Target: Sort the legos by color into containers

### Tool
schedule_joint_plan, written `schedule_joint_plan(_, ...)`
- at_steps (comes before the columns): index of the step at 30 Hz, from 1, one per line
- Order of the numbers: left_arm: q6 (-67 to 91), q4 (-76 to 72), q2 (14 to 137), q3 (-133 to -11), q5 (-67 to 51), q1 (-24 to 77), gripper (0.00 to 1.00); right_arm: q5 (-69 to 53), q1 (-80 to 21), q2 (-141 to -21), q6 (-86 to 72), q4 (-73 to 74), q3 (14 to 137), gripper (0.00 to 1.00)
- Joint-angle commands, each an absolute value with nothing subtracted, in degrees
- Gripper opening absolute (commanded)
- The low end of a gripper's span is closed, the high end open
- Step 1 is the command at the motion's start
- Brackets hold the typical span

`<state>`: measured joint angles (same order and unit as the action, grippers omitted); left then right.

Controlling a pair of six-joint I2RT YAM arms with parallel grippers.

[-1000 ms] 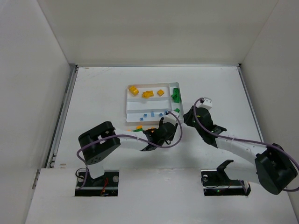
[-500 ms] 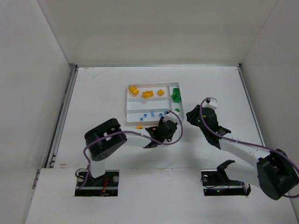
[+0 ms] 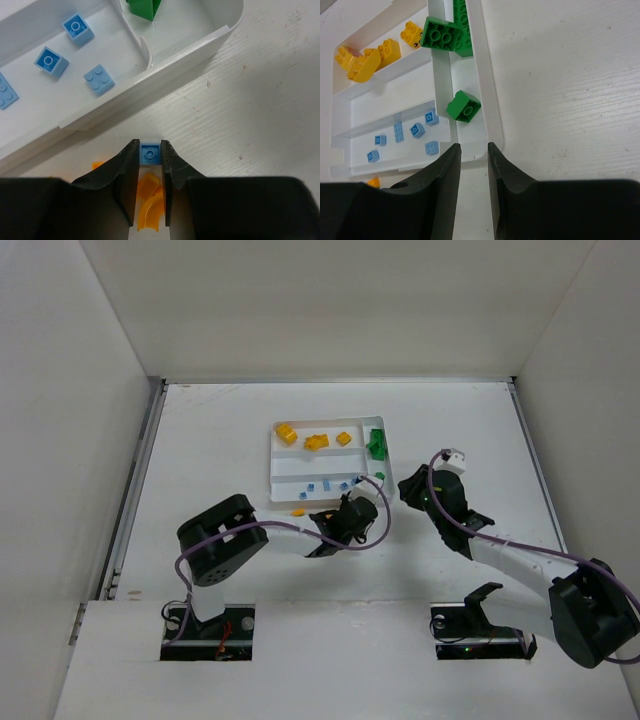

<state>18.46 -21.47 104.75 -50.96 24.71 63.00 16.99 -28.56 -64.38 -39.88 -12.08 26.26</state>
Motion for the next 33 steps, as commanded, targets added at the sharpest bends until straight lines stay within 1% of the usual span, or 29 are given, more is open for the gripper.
schedule_joint_plan(1,18.98,-22.41,97.22,-49.93,24.87,62.62,0.15,16.79,-28.52,-64.34,-40.08,-15.38,26.37,0.34)
schedule_joint_plan(7,20.74,-24.43,90.27,-48.52,25.31,58.76,0.15,17.32,-28.69,-64.86,-39.64,-15.38,26.8,0.34)
schedule_joint_plan(12,25.74,-24.43,89.39,-47.9,25.32,51.12,0.16,17.66,-30.98,-66.18,-38.85,-15.38,27.77,0.35)
schedule_joint_plan(16,27.51,-24.43,90.35,-47.72,23.38,47.25,0.16,17.84,-32.12,-66.53,-38.23,-15.38,28.12,0.36)
schedule_joint_plan(23,27.95,-23.2,92.81,-47.73,23.73,44.87,0.17,17.31,-34.75,-68.2,-36.04,-15.91,29.35,0.36)
schedule_joint_plan(28,28.48,-22.32,93.78,-47.11,24.08,44.78,0.19,17.23,-38.97,-72.06,-33.14,-15.21,31.99,0.41)
schedule_joint_plan(33,29.27,-22.24,94.31,-46.14,24.17,44.95,0.2,17.05,-43.1,-75.23,-29.98,-14.5,34.27,0.43)
